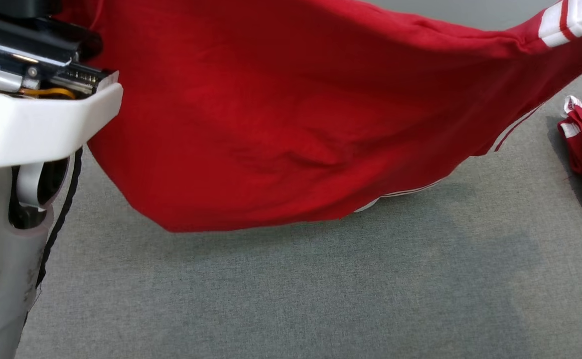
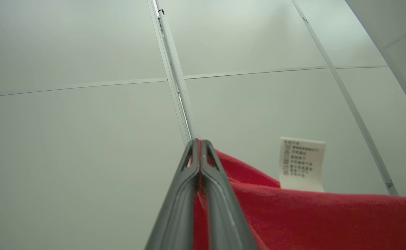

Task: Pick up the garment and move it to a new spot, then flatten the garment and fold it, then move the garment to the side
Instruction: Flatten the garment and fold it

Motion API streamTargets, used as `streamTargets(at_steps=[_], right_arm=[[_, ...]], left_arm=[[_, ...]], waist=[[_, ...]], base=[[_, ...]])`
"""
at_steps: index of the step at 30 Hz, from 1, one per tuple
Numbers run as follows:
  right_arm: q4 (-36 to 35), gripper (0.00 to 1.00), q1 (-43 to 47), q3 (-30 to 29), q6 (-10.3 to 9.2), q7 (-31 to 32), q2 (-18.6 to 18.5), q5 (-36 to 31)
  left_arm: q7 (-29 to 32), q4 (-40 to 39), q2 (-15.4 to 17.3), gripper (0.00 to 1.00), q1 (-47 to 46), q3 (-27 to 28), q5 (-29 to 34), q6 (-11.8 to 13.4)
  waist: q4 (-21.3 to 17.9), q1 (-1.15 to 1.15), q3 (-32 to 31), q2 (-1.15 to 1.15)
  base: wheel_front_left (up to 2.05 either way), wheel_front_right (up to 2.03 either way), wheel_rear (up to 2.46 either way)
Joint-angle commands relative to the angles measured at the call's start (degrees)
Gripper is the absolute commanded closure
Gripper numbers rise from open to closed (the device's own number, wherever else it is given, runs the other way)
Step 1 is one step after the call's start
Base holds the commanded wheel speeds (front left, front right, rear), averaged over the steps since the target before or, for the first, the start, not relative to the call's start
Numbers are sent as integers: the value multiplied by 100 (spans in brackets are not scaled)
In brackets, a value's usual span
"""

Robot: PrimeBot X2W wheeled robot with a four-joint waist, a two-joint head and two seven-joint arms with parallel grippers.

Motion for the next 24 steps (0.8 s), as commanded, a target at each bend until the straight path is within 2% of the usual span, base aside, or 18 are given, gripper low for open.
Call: streamTargets(at_steps=[1, 7, 12, 19, 24], right_arm=[[138, 100, -188, 23, 0, 29, -10, 14], [704, 100, -843, 201, 0, 65, 8, 32], [1744, 100, -1992, 677, 1, -157, 1, -164], [3527, 100, -3821, 1250, 0, -973, 265, -126], [4637, 100, -4638, 1640, 0, -1722, 500, -92]], left_arm=[[-6, 122, -50, 100, -170, -2, -99, -60], [-137, 699, -224, 100, -688, -39, -293, -230], [-370, 1890, -456, 100, -1603, -30, -464, -466], [-860, 3880, -793, 100, -3189, 18, -423, -714], [-994, 5030, -944, 100, -3863, 187, -420, -866]], waist=[[-13, 0, 105, 0], [9, 0, 437, 0], [30, 0, 804, 0], [138, 0, 1095, 0], [129, 0, 1216, 0]], base=[[0, 0, 0], [0, 0, 0], [0, 0, 0], [0, 0, 0], [0, 0, 0]])
